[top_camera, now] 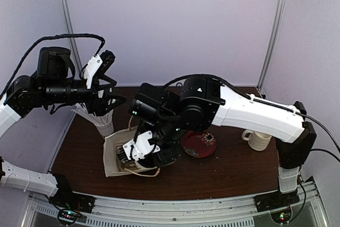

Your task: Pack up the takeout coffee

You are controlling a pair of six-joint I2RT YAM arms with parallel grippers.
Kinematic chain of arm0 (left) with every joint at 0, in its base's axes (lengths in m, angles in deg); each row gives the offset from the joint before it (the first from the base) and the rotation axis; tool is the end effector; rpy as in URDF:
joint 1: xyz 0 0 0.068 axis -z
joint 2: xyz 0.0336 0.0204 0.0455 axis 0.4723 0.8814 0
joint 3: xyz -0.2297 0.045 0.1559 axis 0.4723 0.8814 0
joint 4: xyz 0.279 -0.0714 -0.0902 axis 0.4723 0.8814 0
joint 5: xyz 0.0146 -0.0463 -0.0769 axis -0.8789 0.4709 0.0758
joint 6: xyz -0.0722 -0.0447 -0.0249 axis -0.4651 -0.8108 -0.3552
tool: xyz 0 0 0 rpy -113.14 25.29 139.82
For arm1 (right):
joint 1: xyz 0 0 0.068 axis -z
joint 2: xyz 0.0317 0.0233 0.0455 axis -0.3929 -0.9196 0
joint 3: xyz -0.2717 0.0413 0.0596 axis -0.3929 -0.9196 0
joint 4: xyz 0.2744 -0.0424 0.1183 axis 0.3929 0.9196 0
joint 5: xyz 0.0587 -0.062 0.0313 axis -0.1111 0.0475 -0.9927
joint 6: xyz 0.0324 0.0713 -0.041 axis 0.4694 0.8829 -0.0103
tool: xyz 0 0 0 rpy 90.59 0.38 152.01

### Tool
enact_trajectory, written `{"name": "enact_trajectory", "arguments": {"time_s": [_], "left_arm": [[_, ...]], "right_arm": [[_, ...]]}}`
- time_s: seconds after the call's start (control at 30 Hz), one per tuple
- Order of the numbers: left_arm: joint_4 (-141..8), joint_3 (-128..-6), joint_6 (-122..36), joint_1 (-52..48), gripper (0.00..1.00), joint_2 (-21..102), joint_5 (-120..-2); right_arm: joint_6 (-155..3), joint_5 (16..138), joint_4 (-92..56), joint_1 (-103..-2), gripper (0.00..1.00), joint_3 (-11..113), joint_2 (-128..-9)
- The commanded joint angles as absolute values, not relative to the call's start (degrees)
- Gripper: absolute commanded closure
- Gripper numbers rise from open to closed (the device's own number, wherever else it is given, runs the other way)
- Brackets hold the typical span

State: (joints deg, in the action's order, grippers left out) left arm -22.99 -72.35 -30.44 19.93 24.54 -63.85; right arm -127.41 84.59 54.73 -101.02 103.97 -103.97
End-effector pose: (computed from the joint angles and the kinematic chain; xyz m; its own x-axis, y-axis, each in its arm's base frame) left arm 0.1785 -0.2100 0.4339 -0.2471 0.3121 -0.9174 0.8039 0.5946 -0.0143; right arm 0.1008 0.4729 0.3414 0.5571 -0.7564 -0.3428 -0.8255 -0.4592 -0.3282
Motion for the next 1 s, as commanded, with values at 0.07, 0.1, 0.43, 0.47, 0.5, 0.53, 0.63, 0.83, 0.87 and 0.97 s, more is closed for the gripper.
{"name": "enact_trajectory", "arguments": {"time_s": [0.07, 0.1, 0.43, 0.47, 0.5, 0.53, 0.63, 0.83, 0.87, 0.97], "left_arm": [[-30.6, -68.5, -28.3, 20.1, 0.20, 25.2, -75.0], [-31.8, -67.9, -28.0, 20.1, 0.19, 25.5, -76.6], [-39.5, -65.4, -27.2, 16.5, 0.17, 31.4, -77.6], [-39.9, -65.2, -27.1, 16.5, 0.17, 31.5, -77.5], [-40.5, -64.9, -27.1, 16.5, 0.17, 31.6, -77.5], [-41.1, -64.5, -27.1, 16.4, 0.17, 31.5, -77.5], [-41.9, -63.6, -27.2, 15.9, 0.17, 31.5, -76.8], [-42.4, -62.0, -28.8, 15.7, 0.17, 32.1, -74.8], [-42.4, -61.8, -29.0, 15.7, 0.17, 32.1, -74.6], [-42.8, -60.9, -29.3, 15.7, 0.17, 32.0, -73.6]], "right_arm": [[-129.5, 93.2, 53.2, -102.0, 0.39, 95.1, -96.9], [-129.8, 94.1, 52.7, -102.2, 0.39, 93.4, -96.5], [-131.2, 100.9, 49.8, -107.1, 0.41, 84.0, -95.0], [-130.8, 101.1, 49.6, -107.4, 0.42, 83.6, -94.9], [-130.4, 101.2, 49.1, -107.6, 0.42, 83.0, -94.6], [-130.0, 101.3, 48.7, -107.6, 0.41, 82.3, -94.3], [-129.1, 102.6, 46.9, -107.8, 0.42, 79.9, -93.7], [-128.9, 110.7, 39.4, -107.9, 0.42, 75.0, -93.3], [-129.1, 111.9, 38.4, -107.9, 0.42, 74.2, -93.2], [-128.8, 113.6, 36.3, -107.9, 0.42, 72.3, -92.4]]}}
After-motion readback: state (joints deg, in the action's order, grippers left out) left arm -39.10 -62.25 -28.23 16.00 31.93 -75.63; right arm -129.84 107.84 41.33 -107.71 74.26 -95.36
